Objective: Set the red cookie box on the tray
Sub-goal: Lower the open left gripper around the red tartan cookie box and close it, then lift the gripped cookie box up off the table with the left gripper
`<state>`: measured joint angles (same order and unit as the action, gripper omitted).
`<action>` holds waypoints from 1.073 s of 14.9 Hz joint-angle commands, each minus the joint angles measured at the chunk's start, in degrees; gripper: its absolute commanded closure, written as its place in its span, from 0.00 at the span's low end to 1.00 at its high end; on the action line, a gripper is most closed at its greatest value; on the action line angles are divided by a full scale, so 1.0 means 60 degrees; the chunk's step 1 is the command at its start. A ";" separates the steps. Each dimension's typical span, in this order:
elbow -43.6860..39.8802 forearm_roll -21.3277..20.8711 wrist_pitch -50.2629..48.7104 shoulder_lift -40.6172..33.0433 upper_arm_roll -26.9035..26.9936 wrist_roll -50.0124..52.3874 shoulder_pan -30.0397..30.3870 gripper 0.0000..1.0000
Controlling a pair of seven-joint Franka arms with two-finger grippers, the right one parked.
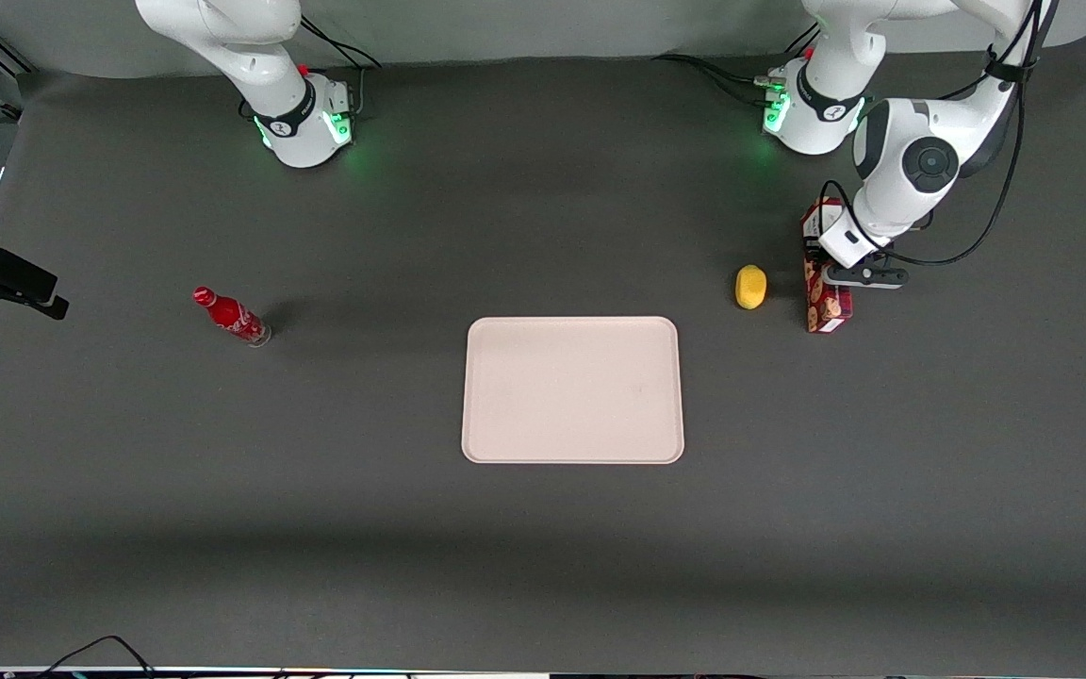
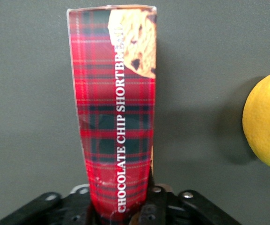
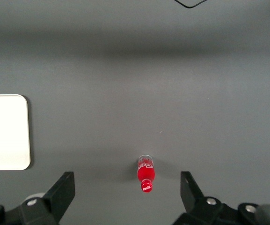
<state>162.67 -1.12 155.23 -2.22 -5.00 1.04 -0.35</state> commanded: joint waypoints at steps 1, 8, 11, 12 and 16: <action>0.0544 0.0011 0.0319 -0.0319 0.0042 -0.0071 -0.0117 1.00; -0.1500 0.0026 -0.3477 -0.1839 0.0027 0.0016 -0.0117 1.00; -0.3478 0.0026 -0.6250 -0.2398 0.0086 0.0060 -0.0102 1.00; -0.4079 0.0026 -0.6911 -0.2472 0.0100 0.0060 -0.0087 1.00; -0.6188 0.0026 -0.9021 -0.2531 0.0100 0.0046 -0.0087 1.00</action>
<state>134.56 -1.10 109.81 -18.15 -4.71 1.04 -0.39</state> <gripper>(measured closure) 0.885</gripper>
